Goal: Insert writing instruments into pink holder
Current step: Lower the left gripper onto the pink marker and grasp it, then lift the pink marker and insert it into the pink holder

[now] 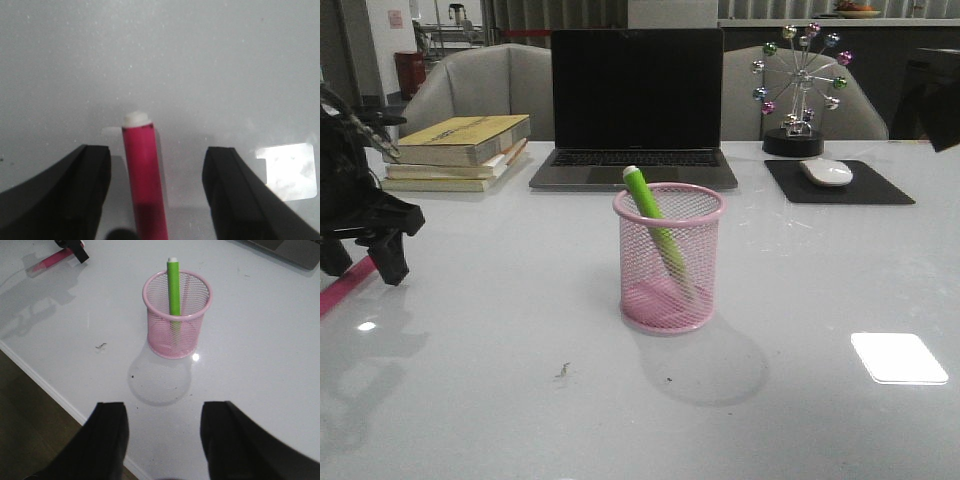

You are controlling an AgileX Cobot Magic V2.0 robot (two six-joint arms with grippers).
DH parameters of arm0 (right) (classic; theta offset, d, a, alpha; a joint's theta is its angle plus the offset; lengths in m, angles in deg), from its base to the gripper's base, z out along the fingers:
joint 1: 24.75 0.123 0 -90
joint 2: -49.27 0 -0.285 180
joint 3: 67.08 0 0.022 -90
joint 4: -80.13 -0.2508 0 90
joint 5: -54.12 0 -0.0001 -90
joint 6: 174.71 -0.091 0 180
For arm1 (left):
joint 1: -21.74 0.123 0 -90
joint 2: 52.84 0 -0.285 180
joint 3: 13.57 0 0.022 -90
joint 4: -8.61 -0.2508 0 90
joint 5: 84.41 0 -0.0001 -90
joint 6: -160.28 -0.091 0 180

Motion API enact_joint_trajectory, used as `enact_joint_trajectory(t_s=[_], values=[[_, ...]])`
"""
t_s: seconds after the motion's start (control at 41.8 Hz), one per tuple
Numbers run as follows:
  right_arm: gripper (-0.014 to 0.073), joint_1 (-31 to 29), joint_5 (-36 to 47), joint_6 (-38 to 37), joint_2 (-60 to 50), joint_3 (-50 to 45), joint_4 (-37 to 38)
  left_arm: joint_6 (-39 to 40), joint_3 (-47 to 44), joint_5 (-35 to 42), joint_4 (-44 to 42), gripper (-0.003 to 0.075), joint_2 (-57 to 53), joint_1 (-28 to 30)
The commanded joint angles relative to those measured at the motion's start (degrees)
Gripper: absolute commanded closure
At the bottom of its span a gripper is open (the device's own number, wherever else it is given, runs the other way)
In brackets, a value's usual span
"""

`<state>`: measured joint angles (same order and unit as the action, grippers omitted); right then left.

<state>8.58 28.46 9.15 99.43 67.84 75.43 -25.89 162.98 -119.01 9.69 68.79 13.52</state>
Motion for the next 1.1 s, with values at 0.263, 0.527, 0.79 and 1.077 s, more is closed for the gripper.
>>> enact_joint_trajectory(t_s=[0.263, 0.527, 0.79, 1.077], values=[[0.0140, -0.2, 3.8, 0.3, -0.3, 1.5, 0.7, 0.7, 2.8, -4.2, -0.3, 0.0489, -1.2, 0.1], [0.0140, -0.2, 3.8, 0.3, -0.3, 1.5, 0.7, 0.7, 2.9, -7.6, -1.1, 0.0629, -2.0, 0.1], [0.0140, -0.2, 3.8, 0.3, -0.3, 1.5, 0.7, -2.1, -4.1, 2.2, 6.1, 0.0629, -15.4, -1.2], [0.0140, -0.2, 3.8, 0.3, -0.3, 1.5, 0.7, -3.1, -18.0, 24.7, 8.5, 0.0629, -35.3, -11.8]])
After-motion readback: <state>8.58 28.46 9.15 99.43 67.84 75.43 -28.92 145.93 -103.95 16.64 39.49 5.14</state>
